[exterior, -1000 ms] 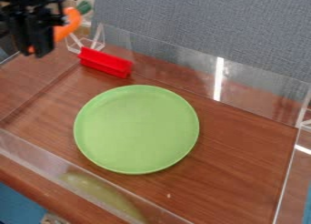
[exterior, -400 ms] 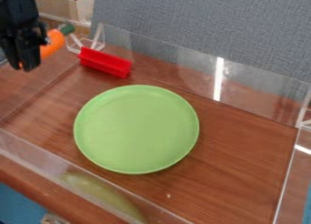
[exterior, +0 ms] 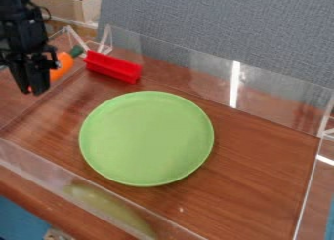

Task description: Put the carrot on the left side

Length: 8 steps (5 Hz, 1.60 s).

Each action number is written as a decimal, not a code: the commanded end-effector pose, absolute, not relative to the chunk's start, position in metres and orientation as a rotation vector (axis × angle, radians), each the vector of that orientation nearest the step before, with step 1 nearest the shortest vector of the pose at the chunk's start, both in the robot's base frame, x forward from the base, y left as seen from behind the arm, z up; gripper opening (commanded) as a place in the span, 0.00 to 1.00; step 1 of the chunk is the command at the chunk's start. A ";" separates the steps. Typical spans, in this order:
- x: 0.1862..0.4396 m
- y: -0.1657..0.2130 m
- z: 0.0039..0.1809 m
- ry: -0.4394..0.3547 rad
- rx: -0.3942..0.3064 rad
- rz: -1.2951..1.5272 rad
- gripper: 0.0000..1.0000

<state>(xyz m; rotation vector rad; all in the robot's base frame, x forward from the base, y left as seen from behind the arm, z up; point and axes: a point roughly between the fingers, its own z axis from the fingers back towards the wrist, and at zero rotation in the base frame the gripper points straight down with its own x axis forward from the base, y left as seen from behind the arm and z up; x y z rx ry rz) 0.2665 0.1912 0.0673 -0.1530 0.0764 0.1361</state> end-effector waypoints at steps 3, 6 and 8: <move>0.274 0.191 0.052 0.088 -0.157 0.020 0.00; 0.269 0.199 0.046 0.078 -0.204 0.074 0.00; 0.270 0.200 0.043 0.068 -0.191 0.058 1.00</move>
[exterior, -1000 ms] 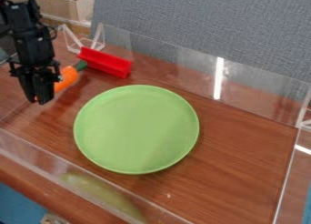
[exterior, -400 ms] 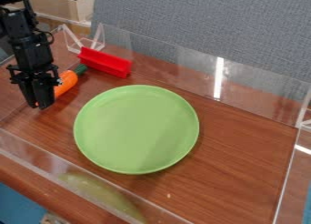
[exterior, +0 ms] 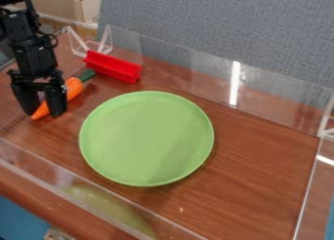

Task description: Put the carrot on the left side

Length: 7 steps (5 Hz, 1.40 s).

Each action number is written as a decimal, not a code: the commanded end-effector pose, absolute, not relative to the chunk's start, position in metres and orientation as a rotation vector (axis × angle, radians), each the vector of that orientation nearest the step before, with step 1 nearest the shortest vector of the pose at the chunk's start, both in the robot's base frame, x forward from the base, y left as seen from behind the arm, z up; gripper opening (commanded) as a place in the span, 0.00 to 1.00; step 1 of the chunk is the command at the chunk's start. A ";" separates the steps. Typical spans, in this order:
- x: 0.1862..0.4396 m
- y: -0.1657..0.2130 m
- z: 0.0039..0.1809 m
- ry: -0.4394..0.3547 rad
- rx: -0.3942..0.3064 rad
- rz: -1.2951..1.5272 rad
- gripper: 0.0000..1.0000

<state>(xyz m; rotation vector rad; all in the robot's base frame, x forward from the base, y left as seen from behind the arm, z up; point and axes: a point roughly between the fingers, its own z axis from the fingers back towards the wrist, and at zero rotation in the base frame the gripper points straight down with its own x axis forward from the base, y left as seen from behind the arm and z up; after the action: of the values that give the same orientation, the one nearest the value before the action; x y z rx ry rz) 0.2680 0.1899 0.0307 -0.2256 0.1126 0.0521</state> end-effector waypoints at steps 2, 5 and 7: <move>0.307 0.192 0.103 -0.005 -0.176 0.016 1.00; 0.328 0.189 0.095 -0.012 -0.166 -0.042 1.00; 0.329 0.189 0.060 -0.005 -0.163 -0.017 1.00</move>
<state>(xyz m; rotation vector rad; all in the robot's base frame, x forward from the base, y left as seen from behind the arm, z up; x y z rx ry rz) 0.3238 0.1873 0.0435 -0.1907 0.0361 -0.0106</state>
